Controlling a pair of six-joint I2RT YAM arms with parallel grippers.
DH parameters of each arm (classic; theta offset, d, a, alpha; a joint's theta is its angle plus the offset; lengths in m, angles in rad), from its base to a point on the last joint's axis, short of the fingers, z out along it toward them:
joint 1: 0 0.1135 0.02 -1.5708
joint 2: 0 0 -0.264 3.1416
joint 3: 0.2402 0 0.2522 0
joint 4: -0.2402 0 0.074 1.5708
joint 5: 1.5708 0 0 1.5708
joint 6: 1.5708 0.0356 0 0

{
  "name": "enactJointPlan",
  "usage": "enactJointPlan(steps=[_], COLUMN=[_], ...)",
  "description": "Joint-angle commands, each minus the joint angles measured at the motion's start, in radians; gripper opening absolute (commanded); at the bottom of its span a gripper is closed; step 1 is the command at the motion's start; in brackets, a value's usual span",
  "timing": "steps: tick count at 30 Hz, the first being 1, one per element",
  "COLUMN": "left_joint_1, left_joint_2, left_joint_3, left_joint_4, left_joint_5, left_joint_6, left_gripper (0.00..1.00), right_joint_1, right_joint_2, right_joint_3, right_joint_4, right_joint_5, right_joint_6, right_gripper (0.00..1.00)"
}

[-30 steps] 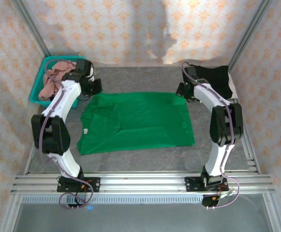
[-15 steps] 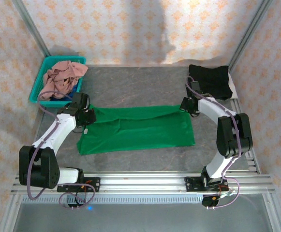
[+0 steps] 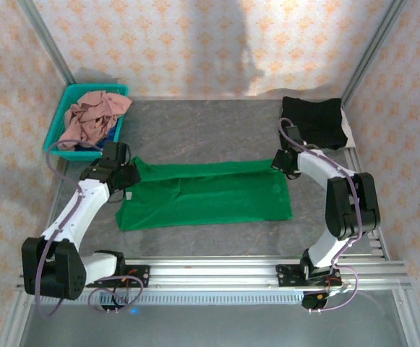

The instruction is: Fold and stack the t-shirts

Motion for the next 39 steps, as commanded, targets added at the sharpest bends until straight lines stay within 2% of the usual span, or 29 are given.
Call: enactJointPlan(steps=[1,9,15,20,25,31,34,36,39], left_joint_1=[-0.001,-0.003,-0.003,-0.003,-0.002,-0.003,-0.003,-0.003,-0.003], left_joint_2=[-0.023,-0.034,-0.045,-0.046,-0.022,0.028,0.033,0.030,0.013], left_joint_3=[-0.043,-0.127,-0.190,-0.212,-0.207,-0.209,-0.211,-0.205,-0.192], left_joint_4=[-0.014,0.003,0.021,0.013,0.012,0.019,0.013,-0.001,-0.024], left_joint_5=[-0.026,-0.007,0.038,0.003,-0.020,-0.031,-0.043,-0.055,-0.055], left_joint_6=[-0.013,-0.028,-0.038,-0.046,-0.051,-0.057,-0.057,-0.060,-0.062], left_gripper=[0.00,0.00,0.00,0.00,0.00,0.00,0.00,0.00,0.09], right_joint_1=[-0.011,-0.016,-0.028,-0.028,-0.028,-0.028,-0.028,-0.026,0.013], right_joint_2=[0.001,0.031,0.024,-0.046,-0.080,-0.102,-0.139,-0.181,-0.256], right_joint_3=[-0.018,-0.025,-0.048,-0.081,-0.137,-0.169,-0.167,-0.170,-0.186], right_joint_4=[-0.028,-0.069,-0.064,-0.062,-0.038,-0.060,-0.087,-0.091,-0.071], right_joint_5=[0.040,0.062,0.011,0.007,-0.063,-0.023,0.007,0.008,0.022], right_joint_6=[0.028,0.067,0.068,0.077,0.086,0.091,0.099,0.108,0.124], right_gripper=[0.00,0.00,0.07,0.04,0.07,0.15,0.24,0.26,0.31])
